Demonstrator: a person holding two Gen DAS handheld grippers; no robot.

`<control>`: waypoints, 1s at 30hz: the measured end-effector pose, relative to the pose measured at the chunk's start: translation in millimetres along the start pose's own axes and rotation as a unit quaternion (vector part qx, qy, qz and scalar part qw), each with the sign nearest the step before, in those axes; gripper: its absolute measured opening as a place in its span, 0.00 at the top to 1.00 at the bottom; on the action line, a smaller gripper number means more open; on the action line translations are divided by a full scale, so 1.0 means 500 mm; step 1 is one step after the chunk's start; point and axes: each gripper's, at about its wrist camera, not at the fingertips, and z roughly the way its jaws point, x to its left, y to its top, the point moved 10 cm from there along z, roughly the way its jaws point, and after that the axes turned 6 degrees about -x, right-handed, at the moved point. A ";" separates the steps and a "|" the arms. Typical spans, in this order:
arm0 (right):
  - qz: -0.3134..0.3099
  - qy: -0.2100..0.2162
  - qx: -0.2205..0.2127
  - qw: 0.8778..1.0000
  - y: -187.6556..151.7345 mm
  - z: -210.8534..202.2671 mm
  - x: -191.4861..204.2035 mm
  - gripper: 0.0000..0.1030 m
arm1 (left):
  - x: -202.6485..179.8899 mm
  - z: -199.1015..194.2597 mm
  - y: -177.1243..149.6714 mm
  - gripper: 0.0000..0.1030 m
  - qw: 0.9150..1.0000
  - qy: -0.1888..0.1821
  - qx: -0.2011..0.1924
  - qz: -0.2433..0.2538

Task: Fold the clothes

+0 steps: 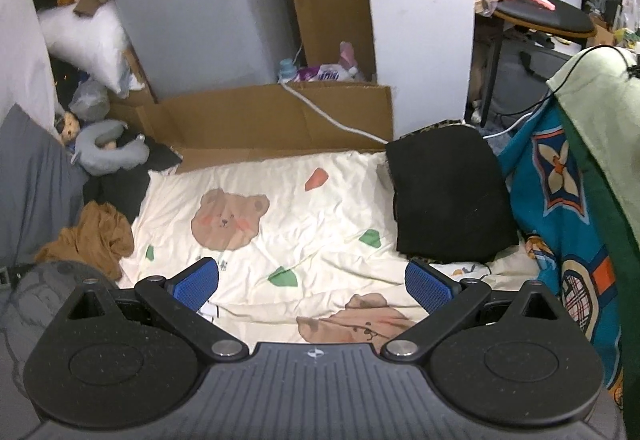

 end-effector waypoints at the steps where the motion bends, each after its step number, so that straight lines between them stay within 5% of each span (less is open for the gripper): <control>1: -0.001 0.003 0.002 1.000 -0.002 0.004 0.005 0.01 | 0.003 0.003 -0.001 0.01 1.000 0.002 0.001 -0.003; 9: 0.018 0.034 0.004 0.999 -0.007 0.037 0.030 0.01 | 0.010 0.020 -0.014 0.00 0.999 -0.012 0.017 -0.033; 30: -0.028 0.040 0.027 0.998 -0.043 0.078 0.085 0.01 | -0.014 0.015 -0.010 0.00 1.000 0.000 0.011 -0.007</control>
